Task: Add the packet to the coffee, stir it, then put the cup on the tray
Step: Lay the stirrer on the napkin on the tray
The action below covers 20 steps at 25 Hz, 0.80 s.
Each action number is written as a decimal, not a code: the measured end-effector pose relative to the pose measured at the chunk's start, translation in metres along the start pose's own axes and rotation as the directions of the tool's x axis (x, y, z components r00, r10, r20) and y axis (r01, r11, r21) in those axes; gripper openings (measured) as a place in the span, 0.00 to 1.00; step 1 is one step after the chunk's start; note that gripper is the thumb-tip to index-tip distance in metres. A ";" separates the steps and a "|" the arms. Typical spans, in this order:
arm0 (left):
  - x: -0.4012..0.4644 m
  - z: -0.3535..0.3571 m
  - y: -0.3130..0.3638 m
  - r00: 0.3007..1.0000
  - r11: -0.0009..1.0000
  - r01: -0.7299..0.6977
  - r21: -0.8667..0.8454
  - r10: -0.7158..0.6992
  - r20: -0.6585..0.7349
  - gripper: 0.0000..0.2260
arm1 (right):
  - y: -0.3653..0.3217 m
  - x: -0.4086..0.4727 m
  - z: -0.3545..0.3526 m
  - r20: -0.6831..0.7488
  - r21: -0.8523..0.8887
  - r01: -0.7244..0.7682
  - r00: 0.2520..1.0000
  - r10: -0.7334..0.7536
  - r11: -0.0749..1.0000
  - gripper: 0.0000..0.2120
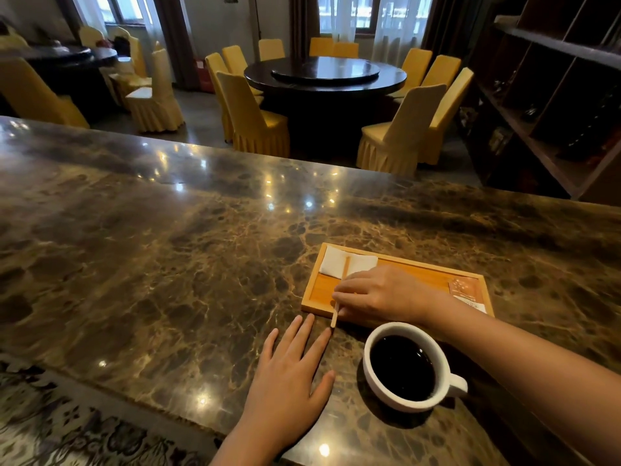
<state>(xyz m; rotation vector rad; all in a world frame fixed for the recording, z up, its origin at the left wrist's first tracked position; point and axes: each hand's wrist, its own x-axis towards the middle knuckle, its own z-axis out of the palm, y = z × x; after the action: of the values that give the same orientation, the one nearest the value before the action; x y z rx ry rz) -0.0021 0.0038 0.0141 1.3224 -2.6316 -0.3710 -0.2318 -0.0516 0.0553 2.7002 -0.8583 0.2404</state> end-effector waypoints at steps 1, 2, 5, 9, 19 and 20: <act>0.000 0.000 0.000 1.000 1.000 -0.001 0.001 0.001 -0.005 0.24 | -0.001 -0.001 -0.001 0.011 0.008 -0.002 1.000 0.002 1.000 0.12; 0.000 0.000 0.000 1.000 1.000 -0.002 0.002 0.002 -0.007 0.24 | -0.003 -0.001 -0.001 0.019 0.016 -0.004 1.000 0.004 1.000 0.13; -0.001 0.002 -0.002 1.000 1.000 -0.010 0.013 0.010 -0.017 0.25 | -0.004 -0.003 -0.005 0.023 0.024 -0.019 1.000 0.019 1.000 0.14; -0.001 0.004 -0.004 1.000 1.000 -0.018 0.011 0.018 -0.024 0.28 | 0.002 -0.012 -0.014 0.049 -0.057 -0.082 0.995 0.084 0.995 0.13; 0.000 0.009 -0.006 0.994 0.999 -0.049 0.000 0.049 -0.093 0.28 | -0.096 -0.090 -0.063 -0.158 0.261 -0.793 0.527 0.835 0.550 0.18; 0.000 0.009 -0.006 0.994 0.999 -0.051 0.002 0.051 -0.098 0.28 | -0.112 -0.096 -0.062 -0.127 0.315 -0.824 0.456 0.881 0.471 0.19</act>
<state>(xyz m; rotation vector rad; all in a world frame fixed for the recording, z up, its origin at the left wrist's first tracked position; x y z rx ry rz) -0.0001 0.0012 0.0037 1.2376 -2.5786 -0.2917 -0.2484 0.1074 0.0643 2.0053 -2.1519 0.9439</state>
